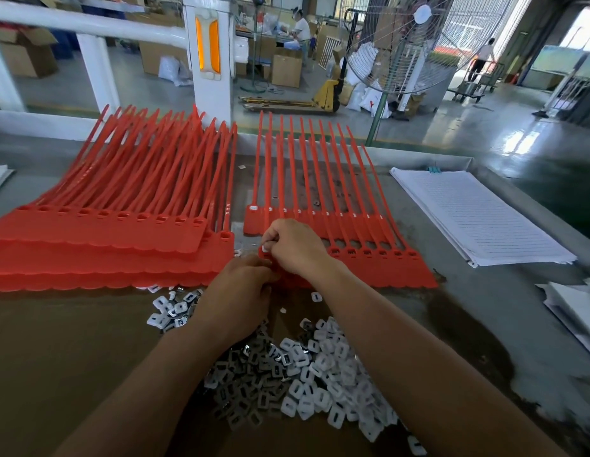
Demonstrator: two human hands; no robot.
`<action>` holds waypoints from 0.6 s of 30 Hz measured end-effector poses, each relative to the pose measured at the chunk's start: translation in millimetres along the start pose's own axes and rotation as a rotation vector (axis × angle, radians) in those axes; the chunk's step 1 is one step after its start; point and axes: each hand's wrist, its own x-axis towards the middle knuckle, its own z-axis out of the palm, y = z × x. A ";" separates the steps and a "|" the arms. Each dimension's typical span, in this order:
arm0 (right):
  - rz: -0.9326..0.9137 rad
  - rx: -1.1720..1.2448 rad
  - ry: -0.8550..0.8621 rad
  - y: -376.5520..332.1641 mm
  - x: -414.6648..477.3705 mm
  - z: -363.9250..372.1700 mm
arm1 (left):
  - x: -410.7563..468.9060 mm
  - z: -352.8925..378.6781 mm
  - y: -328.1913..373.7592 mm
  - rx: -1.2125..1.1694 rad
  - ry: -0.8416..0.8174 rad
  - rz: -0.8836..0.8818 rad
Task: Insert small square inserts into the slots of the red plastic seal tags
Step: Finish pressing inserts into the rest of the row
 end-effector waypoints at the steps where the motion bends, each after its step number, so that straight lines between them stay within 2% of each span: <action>1: -0.003 0.002 0.003 0.3 0.0 0.2 | 0.1 0.0 0.1 0.001 -0.005 -0.003; 10: 0.049 0.045 0.031 5.2 6.3 3.1 | -0.8 0.6 0.8 0.020 -0.006 -0.013; 18: 0.196 -0.039 -0.145 0.8 32.1 -0.8 | -0.7 -0.7 0.1 0.010 -0.021 -0.052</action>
